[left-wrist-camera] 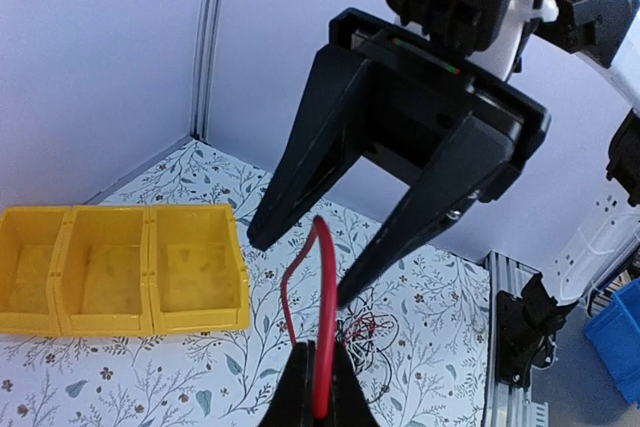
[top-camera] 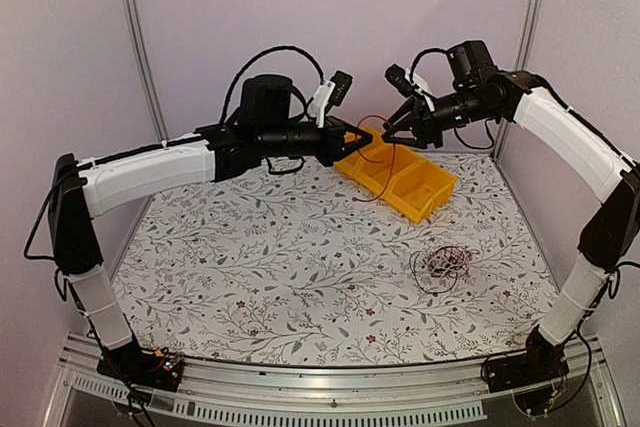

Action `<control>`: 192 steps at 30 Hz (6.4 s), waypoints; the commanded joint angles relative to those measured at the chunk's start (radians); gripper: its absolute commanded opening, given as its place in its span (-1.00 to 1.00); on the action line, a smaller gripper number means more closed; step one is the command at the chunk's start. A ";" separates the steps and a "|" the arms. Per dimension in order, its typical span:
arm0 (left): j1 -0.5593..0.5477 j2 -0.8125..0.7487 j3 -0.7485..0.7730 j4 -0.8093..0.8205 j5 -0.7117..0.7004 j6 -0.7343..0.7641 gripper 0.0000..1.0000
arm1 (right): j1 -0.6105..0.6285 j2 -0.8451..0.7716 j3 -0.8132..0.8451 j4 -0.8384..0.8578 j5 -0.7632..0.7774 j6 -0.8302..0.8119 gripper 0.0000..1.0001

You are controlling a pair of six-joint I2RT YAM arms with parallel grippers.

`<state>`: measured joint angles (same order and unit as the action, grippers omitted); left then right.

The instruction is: Untangle the cables

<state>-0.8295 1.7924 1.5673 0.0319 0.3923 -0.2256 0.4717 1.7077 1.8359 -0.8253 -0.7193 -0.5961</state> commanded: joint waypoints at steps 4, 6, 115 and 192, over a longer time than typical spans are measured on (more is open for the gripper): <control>-0.019 0.032 0.044 -0.065 0.000 0.031 -1.00 | 0.008 0.021 0.036 0.009 0.009 -0.008 -1.00; -0.019 0.026 0.040 -0.094 -0.066 0.014 -0.68 | 0.008 0.021 0.029 0.022 0.034 -0.007 -1.00; -0.040 -0.369 -0.523 -0.129 -0.451 -0.257 0.15 | -0.084 0.746 0.375 0.308 0.534 -0.084 -0.87; -0.051 -0.162 -0.449 -0.092 -0.306 -0.179 0.16 | -0.140 -0.150 -0.422 -0.037 0.352 -0.112 0.53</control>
<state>-0.8742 1.6123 1.0920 -0.0799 0.0261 -0.4179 0.3477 1.7016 1.5337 -0.6907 -0.3267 -0.6750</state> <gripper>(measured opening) 0.581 0.737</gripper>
